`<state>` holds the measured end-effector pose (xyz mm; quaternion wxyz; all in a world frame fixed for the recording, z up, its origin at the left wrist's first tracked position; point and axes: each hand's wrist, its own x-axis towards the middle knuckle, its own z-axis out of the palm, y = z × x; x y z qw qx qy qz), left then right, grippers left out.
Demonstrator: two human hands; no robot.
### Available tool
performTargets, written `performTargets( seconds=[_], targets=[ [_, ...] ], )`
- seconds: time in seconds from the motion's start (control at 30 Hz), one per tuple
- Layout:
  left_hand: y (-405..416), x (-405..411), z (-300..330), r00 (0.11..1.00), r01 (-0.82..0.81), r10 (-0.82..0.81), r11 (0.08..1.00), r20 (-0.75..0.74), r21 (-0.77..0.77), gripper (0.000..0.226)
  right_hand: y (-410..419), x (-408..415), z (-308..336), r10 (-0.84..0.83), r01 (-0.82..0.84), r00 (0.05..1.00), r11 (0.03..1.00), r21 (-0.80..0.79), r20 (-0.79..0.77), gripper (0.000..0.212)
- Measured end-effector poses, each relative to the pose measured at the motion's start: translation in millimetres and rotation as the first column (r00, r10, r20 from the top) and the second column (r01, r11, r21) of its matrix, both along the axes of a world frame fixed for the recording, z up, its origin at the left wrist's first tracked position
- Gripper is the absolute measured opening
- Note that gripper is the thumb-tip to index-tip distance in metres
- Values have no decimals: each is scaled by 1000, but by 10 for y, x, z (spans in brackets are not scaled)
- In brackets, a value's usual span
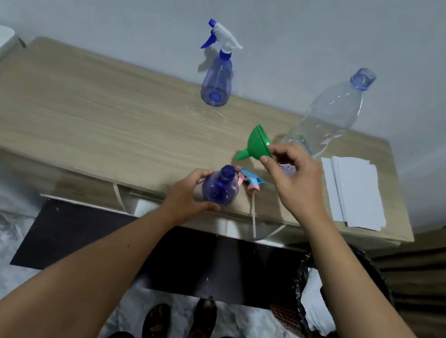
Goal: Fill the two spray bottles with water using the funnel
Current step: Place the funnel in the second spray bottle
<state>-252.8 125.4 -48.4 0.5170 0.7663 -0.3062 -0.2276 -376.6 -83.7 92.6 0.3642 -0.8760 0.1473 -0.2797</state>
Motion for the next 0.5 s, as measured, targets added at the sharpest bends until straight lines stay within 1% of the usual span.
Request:
performTargets(
  seconds=[0.1,0.2,0.5],
  targets=[
    [-7,6,-16,999,-8,8,1000,-45,-12,98,82,-52,41,18,-17,1000,998,-58,13,14],
    [-11,25,-44,999,-6,5,1000,-50,-23,100,141,-68,11,57,-56,998,995,-83,13,16],
    [-14,44,-131,999,-11,9,999,-45,-44,93,236,15,-126,159,-169,984,975,-141,-85,13]
  ],
)
